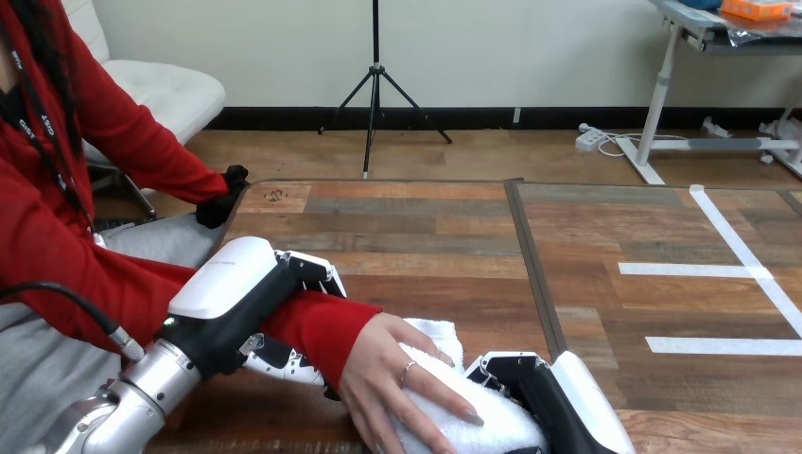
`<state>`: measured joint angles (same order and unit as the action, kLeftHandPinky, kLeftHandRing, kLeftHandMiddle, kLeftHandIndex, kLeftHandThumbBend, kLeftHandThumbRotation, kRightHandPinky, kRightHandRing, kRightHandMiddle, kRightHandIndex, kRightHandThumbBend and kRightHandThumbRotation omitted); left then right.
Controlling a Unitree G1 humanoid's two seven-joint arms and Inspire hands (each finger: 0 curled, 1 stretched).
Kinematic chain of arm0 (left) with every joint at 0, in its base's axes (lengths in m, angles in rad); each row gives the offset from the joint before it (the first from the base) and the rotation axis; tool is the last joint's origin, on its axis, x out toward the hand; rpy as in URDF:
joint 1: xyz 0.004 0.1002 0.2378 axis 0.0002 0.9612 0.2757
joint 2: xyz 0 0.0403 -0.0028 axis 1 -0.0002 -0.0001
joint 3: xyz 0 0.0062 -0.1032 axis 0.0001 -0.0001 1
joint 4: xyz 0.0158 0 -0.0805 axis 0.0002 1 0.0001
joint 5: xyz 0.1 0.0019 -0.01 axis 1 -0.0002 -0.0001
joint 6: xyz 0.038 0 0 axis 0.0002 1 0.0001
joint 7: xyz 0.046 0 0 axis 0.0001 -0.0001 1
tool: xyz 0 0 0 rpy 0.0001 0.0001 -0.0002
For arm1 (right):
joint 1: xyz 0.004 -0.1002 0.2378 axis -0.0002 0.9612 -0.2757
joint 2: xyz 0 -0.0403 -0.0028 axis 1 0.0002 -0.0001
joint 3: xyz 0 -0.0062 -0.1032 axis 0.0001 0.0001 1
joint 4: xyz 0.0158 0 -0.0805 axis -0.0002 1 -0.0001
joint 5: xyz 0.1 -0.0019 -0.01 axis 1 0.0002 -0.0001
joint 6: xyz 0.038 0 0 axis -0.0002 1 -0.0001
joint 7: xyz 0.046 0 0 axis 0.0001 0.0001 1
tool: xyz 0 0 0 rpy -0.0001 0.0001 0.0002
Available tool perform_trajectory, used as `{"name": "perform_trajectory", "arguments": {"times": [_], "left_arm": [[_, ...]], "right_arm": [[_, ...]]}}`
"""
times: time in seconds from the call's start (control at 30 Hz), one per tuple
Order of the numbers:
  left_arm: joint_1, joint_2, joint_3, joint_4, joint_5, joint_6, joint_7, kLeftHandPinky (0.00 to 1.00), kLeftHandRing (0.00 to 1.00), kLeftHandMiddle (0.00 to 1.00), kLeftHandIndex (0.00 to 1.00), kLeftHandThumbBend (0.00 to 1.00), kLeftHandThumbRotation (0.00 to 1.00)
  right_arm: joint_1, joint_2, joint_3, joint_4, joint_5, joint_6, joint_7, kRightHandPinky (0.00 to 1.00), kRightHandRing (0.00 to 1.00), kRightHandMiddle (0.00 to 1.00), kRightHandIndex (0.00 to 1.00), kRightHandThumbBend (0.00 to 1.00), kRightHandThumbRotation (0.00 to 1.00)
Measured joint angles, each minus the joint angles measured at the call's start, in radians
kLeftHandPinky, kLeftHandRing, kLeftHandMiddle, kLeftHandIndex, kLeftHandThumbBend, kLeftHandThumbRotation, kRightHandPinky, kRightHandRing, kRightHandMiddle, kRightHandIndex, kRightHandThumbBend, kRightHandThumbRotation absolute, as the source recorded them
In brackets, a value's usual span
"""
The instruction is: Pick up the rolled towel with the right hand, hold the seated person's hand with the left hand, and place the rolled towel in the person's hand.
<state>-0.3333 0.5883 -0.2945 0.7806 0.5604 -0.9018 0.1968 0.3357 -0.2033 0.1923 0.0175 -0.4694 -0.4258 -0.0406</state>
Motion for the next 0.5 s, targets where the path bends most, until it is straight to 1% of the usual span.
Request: {"name": "perform_trajectory", "arguments": {"times": [0.5], "left_arm": [[0.0, 0.0, 0.001, 0.0, 0.0, -0.001, 0.0, 0.35, 0.38, 0.43, 0.47, 0.88, 0.07]], "right_arm": [[0.0, 0.0, -0.004, 0.0, -0.001, 0.0, 0.0, 0.01, 0.06, 0.1, 0.1, 0.68, 0.0]]}}
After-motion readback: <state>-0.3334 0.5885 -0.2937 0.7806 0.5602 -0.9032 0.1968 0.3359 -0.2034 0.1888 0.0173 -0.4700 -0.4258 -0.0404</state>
